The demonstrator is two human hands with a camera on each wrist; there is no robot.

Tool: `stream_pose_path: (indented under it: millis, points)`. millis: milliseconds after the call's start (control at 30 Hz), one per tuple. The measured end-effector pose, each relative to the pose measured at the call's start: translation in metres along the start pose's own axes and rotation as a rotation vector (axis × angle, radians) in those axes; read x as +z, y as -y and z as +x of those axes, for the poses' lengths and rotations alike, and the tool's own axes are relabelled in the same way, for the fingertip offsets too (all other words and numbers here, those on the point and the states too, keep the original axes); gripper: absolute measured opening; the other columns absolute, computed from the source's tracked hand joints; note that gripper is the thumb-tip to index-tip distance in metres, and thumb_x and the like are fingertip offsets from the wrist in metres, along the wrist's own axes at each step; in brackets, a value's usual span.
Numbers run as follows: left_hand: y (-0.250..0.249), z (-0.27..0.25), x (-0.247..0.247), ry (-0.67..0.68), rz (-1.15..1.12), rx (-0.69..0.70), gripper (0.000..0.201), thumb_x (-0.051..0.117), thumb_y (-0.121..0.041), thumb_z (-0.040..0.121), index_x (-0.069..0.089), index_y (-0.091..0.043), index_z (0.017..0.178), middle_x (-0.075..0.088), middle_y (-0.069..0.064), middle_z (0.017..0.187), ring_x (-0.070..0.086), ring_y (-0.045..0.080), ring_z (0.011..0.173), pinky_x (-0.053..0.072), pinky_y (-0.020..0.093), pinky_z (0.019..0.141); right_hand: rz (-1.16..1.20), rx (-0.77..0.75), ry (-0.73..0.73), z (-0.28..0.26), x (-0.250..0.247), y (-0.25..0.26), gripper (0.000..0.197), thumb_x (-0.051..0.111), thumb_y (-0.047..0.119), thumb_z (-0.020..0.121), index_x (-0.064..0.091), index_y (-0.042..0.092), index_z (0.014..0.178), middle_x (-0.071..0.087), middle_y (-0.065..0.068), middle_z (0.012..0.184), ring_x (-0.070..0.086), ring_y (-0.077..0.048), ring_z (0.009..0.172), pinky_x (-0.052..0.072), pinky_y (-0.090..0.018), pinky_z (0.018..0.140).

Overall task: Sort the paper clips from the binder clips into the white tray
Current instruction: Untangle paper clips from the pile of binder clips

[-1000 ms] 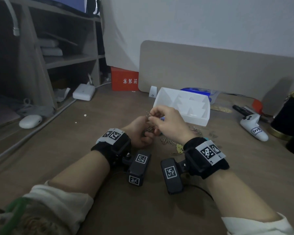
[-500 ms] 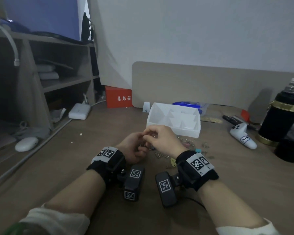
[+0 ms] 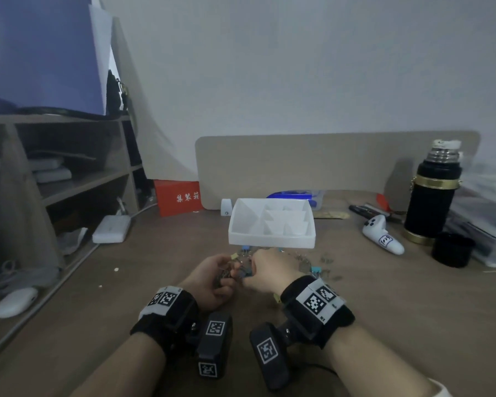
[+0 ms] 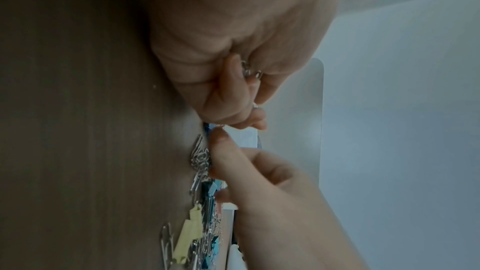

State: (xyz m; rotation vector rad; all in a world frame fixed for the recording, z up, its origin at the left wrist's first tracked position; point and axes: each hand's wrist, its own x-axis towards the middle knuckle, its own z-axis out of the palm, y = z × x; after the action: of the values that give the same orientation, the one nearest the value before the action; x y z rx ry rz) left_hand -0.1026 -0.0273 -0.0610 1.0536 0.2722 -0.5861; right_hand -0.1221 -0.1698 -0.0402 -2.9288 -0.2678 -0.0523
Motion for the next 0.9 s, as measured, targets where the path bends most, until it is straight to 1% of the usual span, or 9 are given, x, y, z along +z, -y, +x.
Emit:
stream_pose_path:
  millis: [100,200,267,367,500,633,767,900]
  points:
    - [0.0002,0.0007,-0.0009,-0.014,0.006,-0.001,0.033,0.036,-0.026,0.096,0.048,-0.010,0.070,0.041,0.001,0.053,0.027,0.007,0.028,0.013,0.011,0.025,-0.014,0.021,0.036,-0.0011,0.0045,0.0038,0.034,0.060,0.031,0.085,0.059,0.014,0.115,0.061,-0.008,0.116,0.060,-0.030,0.106,0.048,-0.036,0.080]
    - [0.0012,0.0002,-0.0008,-0.033,0.037,0.006,0.034,0.036,-0.025,0.096,0.048,-0.009,0.069,0.040,0.001,0.054,0.026,0.007,0.029,0.013,0.010,0.026,-0.010,0.043,0.025,-0.0020,0.0061,0.0047,0.027,0.057,0.018,0.090,0.057,0.012,0.116,0.059,-0.010,0.122,0.057,-0.032,0.112,0.048,-0.040,0.085]
    - [0.0017,-0.0005,-0.0002,-0.031,0.055,0.006,0.034,0.036,-0.025,0.096,0.048,-0.009,0.069,0.039,0.001,0.055,0.026,0.007,0.029,0.013,0.010,0.026,0.003,0.050,0.023,-0.0028,0.0064,0.0046,0.028,0.056,0.013,0.090,0.056,0.011,0.119,0.057,-0.012,0.125,0.056,-0.033,0.115,0.048,-0.041,0.088]
    - [0.0014,-0.0006,-0.0008,-0.028,0.061,0.009,0.033,0.036,-0.023,0.096,0.048,-0.009,0.069,0.039,0.000,0.055,0.025,0.007,0.029,0.013,0.009,0.027,0.011,0.042,0.024,-0.0028,0.0062,0.0057,0.031,0.056,0.010,0.090,0.055,0.010,0.120,0.055,-0.013,0.125,0.056,-0.034,0.115,0.048,-0.042,0.090]
    - [0.0016,-0.0013,-0.0004,-0.024,0.058,0.012,0.034,0.036,-0.024,0.096,0.049,-0.009,0.069,0.040,0.000,0.053,0.025,0.007,0.029,0.013,0.009,0.027,0.021,0.036,0.024,-0.0011,0.0066,0.0066,0.027,0.058,0.010,0.087,0.058,0.010,0.114,0.057,-0.012,0.120,0.058,-0.033,0.111,0.049,-0.041,0.088]
    - [0.0013,-0.0020,0.0001,-0.024,0.061,0.014,0.033,0.037,-0.024,0.096,0.048,-0.009,0.069,0.039,0.000,0.054,0.025,0.007,0.030,0.014,0.010,0.027,0.008,0.025,0.005,-0.0006,0.0064,0.0051,0.026,0.061,0.009,0.084,0.060,0.009,0.111,0.060,-0.012,0.117,0.059,-0.033,0.109,0.050,-0.038,0.084]
    - [0.0012,-0.0026,0.0002,-0.023,0.065,0.012,0.034,0.036,-0.025,0.096,0.049,-0.010,0.069,0.040,0.000,0.055,0.025,0.007,0.030,0.013,0.011,0.028,-0.031,0.019,-0.020,-0.0025,0.0050,0.0038,0.034,0.060,0.007,0.085,0.057,0.008,0.119,0.059,-0.013,0.121,0.057,-0.033,0.114,0.049,-0.039,0.087]
    - [0.0019,-0.0026,-0.0005,-0.030,0.079,0.013,0.034,0.036,-0.026,0.097,0.049,-0.010,0.070,0.040,0.000,0.056,0.025,0.007,0.031,0.014,0.011,0.028,-0.064,0.014,-0.017,-0.0041,0.0039,0.0039,0.034,0.057,0.006,0.088,0.055,0.007,0.122,0.056,-0.013,0.124,0.055,-0.033,0.117,0.049,-0.040,0.088]
